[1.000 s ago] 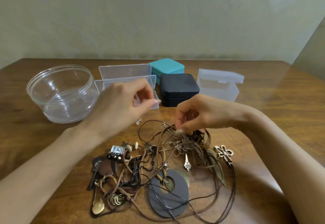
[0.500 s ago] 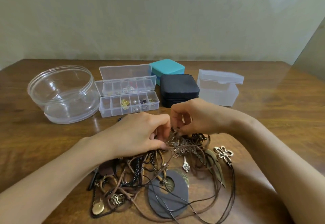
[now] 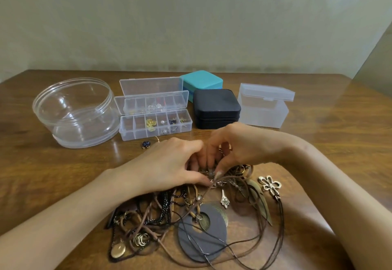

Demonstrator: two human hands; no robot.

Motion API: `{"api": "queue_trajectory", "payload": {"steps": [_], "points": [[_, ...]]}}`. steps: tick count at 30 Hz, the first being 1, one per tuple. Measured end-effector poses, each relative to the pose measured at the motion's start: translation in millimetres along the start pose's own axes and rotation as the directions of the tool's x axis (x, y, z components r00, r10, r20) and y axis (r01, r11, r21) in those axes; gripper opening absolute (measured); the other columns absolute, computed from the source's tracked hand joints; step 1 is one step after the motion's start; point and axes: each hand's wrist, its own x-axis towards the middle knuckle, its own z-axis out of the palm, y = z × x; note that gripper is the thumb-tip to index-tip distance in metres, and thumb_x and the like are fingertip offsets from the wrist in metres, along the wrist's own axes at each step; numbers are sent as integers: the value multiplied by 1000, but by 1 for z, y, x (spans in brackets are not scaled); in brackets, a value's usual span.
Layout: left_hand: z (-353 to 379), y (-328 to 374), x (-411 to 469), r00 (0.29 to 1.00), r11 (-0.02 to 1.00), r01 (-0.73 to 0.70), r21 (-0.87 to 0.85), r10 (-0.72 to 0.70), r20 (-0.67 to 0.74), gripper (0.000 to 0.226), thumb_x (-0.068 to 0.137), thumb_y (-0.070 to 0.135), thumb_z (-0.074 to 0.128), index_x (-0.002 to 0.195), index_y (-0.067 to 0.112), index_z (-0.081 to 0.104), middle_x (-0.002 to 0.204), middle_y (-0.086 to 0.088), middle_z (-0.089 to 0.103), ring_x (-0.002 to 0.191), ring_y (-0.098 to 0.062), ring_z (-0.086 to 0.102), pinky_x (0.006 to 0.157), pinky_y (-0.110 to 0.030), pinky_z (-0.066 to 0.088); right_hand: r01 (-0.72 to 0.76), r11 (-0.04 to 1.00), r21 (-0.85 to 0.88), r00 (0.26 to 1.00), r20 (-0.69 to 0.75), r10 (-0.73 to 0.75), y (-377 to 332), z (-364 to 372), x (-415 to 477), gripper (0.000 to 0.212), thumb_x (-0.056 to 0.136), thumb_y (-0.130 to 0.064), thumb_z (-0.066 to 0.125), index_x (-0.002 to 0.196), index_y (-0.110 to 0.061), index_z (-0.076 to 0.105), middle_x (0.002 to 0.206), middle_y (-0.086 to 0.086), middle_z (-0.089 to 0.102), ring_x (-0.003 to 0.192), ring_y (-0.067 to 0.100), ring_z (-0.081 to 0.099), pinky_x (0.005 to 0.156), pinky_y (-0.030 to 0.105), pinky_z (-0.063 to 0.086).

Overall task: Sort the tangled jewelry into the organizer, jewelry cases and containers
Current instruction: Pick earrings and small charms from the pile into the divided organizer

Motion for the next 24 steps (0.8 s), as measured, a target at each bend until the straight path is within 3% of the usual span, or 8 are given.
{"api": "queue_trajectory", "payload": {"steps": [2, 4, 7, 12, 15, 20, 24], "points": [[-11, -3, -1, 999, 994, 44, -104, -45, -11, 22, 73, 45, 69, 80, 36, 50, 79, 13, 59, 62, 3, 50, 59, -13, 39, 10, 1000, 7, 1000, -3, -10, 0, 3, 2, 11, 74, -21, 78, 81, -22, 69, 86, -6, 64, 72, -4, 53, 63, 11, 42], [-25, -15, -1, 974, 986, 66, -150, -97, -203, 16, 76, 40, 68, 81, 35, 53, 80, 13, 59, 66, 1, 53, 62, -16, 41, 7, 1000, 13, 1000, 18, -8, 1, 4, 2, 9, 75, -21, 77, 80, -22, 68, 84, -8, 63, 70, -9, 52, 63, 8, 41], [-42, -37, -2, 913, 992, 122, 12, -107, -394, 11, 80, 34, 67, 82, 31, 57, 80, 17, 58, 69, 3, 51, 61, -21, 39, 6, 1000, 26, 999, 33, -7, 4, 1, -1, 9, 77, -26, 74, 81, -23, 67, 87, -7, 63, 74, -6, 53, 66, 12, 44], [-37, -59, -1, 981, 971, 102, 216, -61, -187, 13, 80, 32, 68, 88, 35, 58, 88, 21, 52, 85, 0, 42, 78, -27, 40, 64, 968, 243, 997, -49, -54, 2, -11, -10, 15, 73, -28, 76, 80, -19, 66, 70, -11, 63, 61, -2, 53, 56, 13, 41], [-31, -62, 2, 995, 977, 32, 213, -12, -94, 19, 80, 34, 68, 97, 34, 61, 92, 20, 50, 90, 2, 37, 80, -22, 36, 129, 905, 405, 987, -142, -77, 2, -17, -12, 24, 69, -26, 73, 82, -8, 65, 72, 2, 65, 64, 11, 59, 59, 21, 48], [-26, -62, 6, 994, 984, -10, 177, 28, -101, 16, 82, 32, 67, 94, 28, 59, 92, 14, 50, 86, 2, 40, 72, -13, 33, 266, 732, 627, 939, -339, -51, 1, -15, -7, 17, 68, -10, 69, 79, 0, 59, 72, 9, 68, 62, 18, 64, 60, 25, 55], [-24, -62, 6, 995, 983, 4, 183, 14, -98, 17, 83, 30, 66, 90, 30, 51, 94, 10, 52, 86, -4, 43, 77, -25, 40, 321, 624, 713, 911, -412, 2, 3, -11, -1, 20, 71, -8, 66, 90, -4, 63, 77, 8, 66, 67, 18, 64, 64, 26, 55]]}}
